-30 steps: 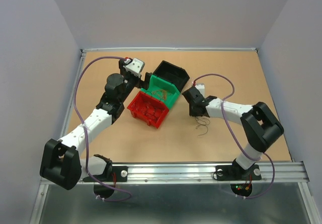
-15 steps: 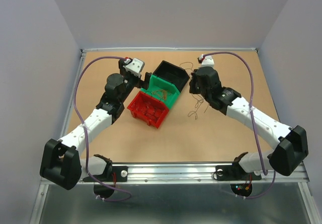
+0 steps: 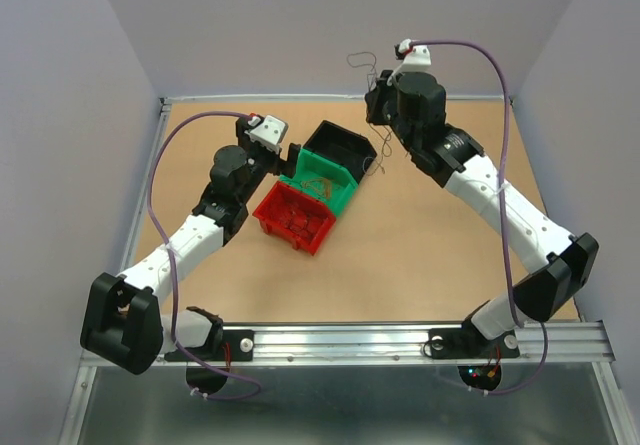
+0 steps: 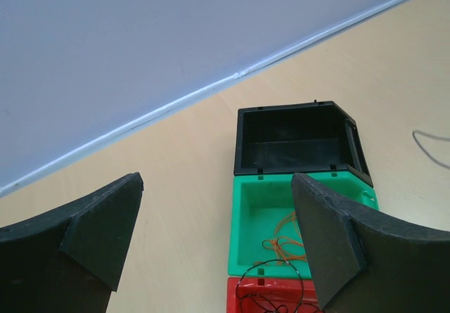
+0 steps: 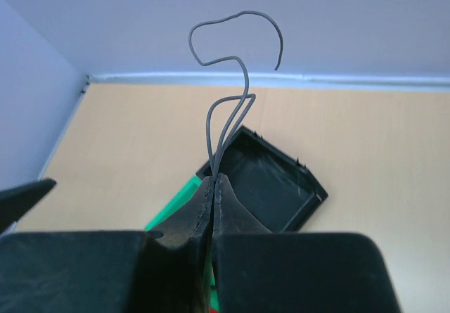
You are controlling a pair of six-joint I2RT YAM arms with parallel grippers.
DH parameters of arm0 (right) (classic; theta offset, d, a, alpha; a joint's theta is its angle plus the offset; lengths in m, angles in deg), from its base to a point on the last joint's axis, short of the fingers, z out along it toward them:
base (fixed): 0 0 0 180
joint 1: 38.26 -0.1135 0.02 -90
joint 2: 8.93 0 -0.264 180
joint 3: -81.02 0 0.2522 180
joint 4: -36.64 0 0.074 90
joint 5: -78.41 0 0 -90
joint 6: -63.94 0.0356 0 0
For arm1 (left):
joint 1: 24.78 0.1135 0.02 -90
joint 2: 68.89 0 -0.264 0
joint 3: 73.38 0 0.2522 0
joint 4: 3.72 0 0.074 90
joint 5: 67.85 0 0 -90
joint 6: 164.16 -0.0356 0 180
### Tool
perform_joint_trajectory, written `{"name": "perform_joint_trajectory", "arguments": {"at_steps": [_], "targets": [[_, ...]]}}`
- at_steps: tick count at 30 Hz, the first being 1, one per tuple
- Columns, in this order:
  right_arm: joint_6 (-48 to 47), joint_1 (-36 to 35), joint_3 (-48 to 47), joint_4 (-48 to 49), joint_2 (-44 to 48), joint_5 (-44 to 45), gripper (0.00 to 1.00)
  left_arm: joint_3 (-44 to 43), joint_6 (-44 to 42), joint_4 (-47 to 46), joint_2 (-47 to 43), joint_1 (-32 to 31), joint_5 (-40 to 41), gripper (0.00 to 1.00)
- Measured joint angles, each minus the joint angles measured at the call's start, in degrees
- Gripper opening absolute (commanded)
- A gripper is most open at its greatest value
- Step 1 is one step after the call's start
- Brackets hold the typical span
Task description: Untangle the cables
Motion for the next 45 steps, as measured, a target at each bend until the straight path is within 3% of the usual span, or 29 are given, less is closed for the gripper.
{"name": "perform_joint_trajectory", "arguments": {"at_steps": [6, 23, 26, 34, 45], "targets": [[-3.32, 2.03, -9.03, 2.97, -6.73, -3.54, 0.00, 0.00, -0.02, 0.00, 0.04, 0.00, 0.26, 0.99], [-6.78, 6.05, -16.50, 11.13, -30.80, -17.90, 0.01, 0.00, -0.22, -1.60, 0.55, 0.50, 7.76, 0.99], [-6.82, 6.36, -14.62, 14.43, -32.09, -19.91, 0.01, 0.00, -0.22, -1.73, 0.55, 0.74, 7.82, 0.99], [-3.63, 9.25, 2.62, 27.65, -32.17, -28.63, 0.01, 0.00, -0.20, -1.73, 0.55, 0.76, 7.76, 0.99], [-2.69, 11.89, 5.09, 25.20, -35.39, -31.34, 0.01, 0.00, -0.20, -1.73, 0.55, 0.76, 7.65, 0.99]]}}
